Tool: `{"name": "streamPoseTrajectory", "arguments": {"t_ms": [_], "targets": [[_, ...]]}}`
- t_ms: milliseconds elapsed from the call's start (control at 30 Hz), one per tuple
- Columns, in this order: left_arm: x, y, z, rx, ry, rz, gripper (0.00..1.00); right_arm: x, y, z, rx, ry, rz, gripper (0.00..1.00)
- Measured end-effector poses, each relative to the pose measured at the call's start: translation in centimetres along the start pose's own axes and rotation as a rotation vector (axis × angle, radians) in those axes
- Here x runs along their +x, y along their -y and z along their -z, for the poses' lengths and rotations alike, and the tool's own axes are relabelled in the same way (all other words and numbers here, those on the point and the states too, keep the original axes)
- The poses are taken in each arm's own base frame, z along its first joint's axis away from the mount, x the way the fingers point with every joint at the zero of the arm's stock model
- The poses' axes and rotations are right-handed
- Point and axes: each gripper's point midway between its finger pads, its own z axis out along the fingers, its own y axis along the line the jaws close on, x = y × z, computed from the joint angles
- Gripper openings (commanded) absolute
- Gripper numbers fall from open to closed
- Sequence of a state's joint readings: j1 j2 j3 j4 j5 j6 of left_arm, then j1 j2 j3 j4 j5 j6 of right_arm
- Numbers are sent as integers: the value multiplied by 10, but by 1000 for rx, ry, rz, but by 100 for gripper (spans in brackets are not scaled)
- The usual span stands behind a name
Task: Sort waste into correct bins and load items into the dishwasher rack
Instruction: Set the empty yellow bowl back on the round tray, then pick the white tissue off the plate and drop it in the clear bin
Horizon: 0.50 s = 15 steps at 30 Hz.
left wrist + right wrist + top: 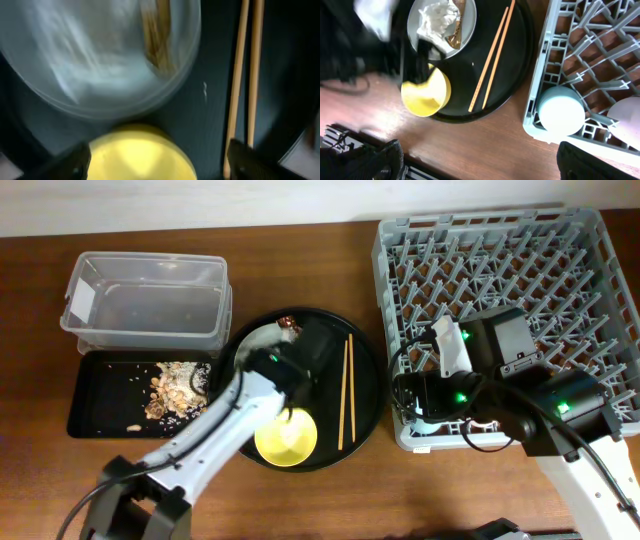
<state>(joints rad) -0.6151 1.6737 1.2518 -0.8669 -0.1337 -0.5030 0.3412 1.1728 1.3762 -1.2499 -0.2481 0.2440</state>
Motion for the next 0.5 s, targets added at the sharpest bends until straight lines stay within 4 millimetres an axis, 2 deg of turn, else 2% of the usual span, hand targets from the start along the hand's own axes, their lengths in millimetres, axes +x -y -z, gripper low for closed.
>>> {"name": "streamPoseTrajectory", "arguments": {"t_ms": [33, 67, 100, 133, 167, 200, 233, 300, 367, 400, 467, 500], "targets": [[-30, -11, 1, -15, 99, 15, 87, 0, 1, 0, 3, -2, -1, 99], [-50, -26, -1, -39, 154, 36, 84, 0, 1, 0, 3, -1, 0, 99], [-67, -44, -13, -64, 183, 66, 80, 0, 1, 0, 3, -1, -1, 99], [-69, -63, -43, -97, 140, 84, 71, 0, 1, 0, 4, 1, 0, 99], [-62, -67, -67, -96, 81, 79, 59, 0, 1, 0, 4, 0, -1, 99], [-54, -65, -81, -77, 36, 62, 34, 0, 1, 0, 4, -1, -1, 99], [-44, -63, -98, -66, -18, 33, 2, 0, 1, 0, 4, -2, -1, 99], [-39, -59, -104, -45, -50, 7, 0, 0, 1, 0, 4, -1, -3, 99], [-31, -61, -90, -58, -122, -2, 0, 0, 1, 0, 4, -1, -4, 99], [-34, -63, -75, -72, -150, -3, 0, 0, 1, 0, 5, -2, -4, 99], [-80, -66, -20, -76, -34, 21, 0, 0, 1, 0, 7, 1, -6, 99], [-109, -78, 18, -74, 70, 62, 0, 0, 1, 0, 7, 0, -8, 99]]}}
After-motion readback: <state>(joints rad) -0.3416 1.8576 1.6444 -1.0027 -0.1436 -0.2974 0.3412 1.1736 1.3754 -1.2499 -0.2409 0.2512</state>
